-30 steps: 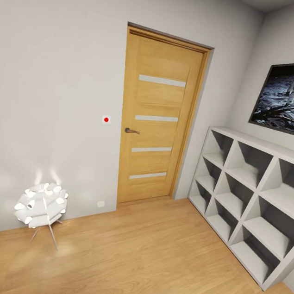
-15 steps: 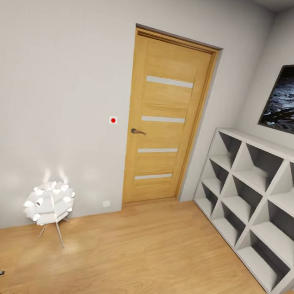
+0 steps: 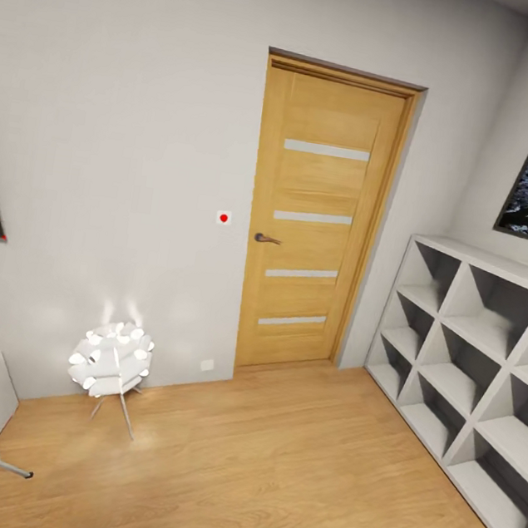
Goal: Attach the digital camera to the camera tripod in the bedroom.
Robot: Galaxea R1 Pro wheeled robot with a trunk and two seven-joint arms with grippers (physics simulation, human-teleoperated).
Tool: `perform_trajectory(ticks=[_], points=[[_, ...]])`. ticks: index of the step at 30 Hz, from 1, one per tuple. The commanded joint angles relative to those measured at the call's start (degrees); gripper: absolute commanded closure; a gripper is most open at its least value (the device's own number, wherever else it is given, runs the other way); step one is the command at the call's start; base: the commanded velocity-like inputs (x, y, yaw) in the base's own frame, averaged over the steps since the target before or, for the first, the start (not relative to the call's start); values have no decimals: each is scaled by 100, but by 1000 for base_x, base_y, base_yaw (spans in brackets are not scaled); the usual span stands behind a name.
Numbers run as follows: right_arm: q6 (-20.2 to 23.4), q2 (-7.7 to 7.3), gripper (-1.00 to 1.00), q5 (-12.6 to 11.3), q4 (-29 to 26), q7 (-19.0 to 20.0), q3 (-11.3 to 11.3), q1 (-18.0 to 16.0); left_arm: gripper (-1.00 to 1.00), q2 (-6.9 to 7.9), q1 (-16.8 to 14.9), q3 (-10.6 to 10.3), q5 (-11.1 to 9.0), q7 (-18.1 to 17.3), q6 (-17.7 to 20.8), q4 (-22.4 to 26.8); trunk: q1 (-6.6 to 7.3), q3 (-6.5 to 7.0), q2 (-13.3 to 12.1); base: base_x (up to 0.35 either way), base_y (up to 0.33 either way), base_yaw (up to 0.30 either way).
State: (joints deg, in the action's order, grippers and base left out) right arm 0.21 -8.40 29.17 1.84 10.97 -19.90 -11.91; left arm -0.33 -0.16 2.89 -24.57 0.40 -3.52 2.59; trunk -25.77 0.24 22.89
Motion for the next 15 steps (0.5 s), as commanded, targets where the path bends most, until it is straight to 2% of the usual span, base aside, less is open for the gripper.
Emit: perform_trajectory(ticks=[1, 8, 15], points=[[1, -3, -100, 45, 10, 11, -49, -4, -100, -2, -1, 27, 5, 4, -17, -4, -2, -2, 4, 0, 0, 18], [3, -14, -100, 45, 9, 10, -49, -4, -100, -2, -1, 20, 5, 4, -17, -4, -2, -2, 4, 6, 0, 7], [5, -21, -100, 45, 9, 10, -49, -4, -100, -2, -1, -10, 46, 4, -10, -4, -2, -2, 4, 205, 0, 1]])
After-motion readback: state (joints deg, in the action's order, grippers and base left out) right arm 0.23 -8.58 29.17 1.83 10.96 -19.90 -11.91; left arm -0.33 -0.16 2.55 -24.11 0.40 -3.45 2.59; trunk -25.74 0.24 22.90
